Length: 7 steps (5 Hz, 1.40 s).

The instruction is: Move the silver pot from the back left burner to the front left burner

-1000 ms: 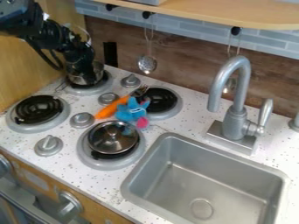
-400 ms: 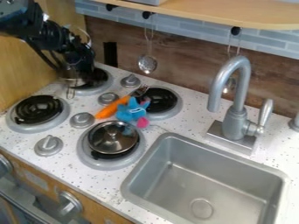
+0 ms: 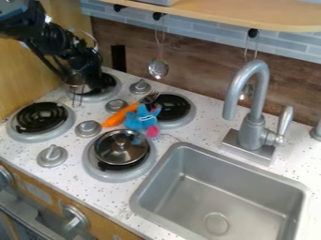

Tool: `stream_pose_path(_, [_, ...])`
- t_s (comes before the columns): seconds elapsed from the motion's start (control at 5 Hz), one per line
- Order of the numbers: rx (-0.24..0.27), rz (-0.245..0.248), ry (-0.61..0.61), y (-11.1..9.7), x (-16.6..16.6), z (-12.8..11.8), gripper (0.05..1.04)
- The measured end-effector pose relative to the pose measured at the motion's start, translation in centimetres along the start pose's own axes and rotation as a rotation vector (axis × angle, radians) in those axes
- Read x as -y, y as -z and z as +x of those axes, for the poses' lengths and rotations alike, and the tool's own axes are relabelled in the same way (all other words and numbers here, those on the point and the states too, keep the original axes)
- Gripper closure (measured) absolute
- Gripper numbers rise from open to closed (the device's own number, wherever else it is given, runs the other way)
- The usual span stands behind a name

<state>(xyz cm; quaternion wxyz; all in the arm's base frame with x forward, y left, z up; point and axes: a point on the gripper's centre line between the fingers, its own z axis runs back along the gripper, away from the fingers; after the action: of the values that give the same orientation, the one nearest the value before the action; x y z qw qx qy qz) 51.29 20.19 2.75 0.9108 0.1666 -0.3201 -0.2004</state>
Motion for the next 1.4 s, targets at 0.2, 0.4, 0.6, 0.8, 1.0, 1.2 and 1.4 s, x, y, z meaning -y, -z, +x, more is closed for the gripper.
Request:
stream_pose_path(0.2, [0.003, -0.004, 0.007, -0.4, 0.4, -0.3, 1.003])
stream_pose_path(0.4, [0.005, -0.005, -0.001, -1.3, 0.7, -0.9, 1.003])
stream_pose_path(0.6, [0.004, 0.009, -0.009, -2.8, 0.5, -2.0, 1.003])
stream_pose_path(0.8, [0.022, 0.025, -0.017, -5.3, 0.4, -2.4, 1.003])
stream_pose_path(1.0, [0.045, 0.037, -0.030, -7.4, 0.1, -2.9, 1.003])
stream_pose_path(1.2, [0.040, 0.061, -0.043, -9.2, -0.4, -4.4, 1.003])
stream_pose_path(1.4, [-0.006, 0.078, -0.045, -10.0, -0.5, -7.0, 1.003])
